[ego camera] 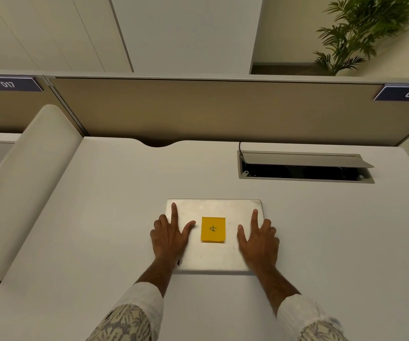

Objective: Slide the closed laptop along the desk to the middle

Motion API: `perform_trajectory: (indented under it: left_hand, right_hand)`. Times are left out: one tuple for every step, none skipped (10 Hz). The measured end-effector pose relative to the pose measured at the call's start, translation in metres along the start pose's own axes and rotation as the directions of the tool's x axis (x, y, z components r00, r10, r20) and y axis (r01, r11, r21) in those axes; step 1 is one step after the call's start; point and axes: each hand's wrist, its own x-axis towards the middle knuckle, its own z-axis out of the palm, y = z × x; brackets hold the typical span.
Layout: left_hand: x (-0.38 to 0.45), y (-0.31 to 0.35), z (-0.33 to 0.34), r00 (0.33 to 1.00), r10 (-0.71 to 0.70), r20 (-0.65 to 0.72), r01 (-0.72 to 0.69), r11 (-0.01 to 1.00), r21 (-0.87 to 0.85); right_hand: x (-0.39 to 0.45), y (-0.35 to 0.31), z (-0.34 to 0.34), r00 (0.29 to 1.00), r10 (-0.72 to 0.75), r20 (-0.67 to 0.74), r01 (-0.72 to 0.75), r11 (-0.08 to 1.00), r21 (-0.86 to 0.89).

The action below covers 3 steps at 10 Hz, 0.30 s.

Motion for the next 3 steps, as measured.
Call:
perform_trajectory:
  left_hand:
    - [0.0011,-0.0004,0.0017,1.0,-0.006,-0.017,0.006,1.0,0.003]
    - [-0.0041,-0.0039,-0.0013,1.0,-0.006,-0.023,0.006,1.0,-0.006]
    - [-0.0046,-0.0027,0.0019,1.0,-0.006,-0.008,0.005,1.0,-0.027]
  right_hand:
    - [0.0051,0.0014,0.0042,1.0,-0.029,-0.009,0.029,0.999,-0.024]
    - [0.0026,-0.0004,-0.004,0.999,-0.04,0.021,0.041,0.999,-0.005]
    - [0.0013,-0.0036,-0.0043,0.998,-0.063,0.022,0.062,0.997,0.046]
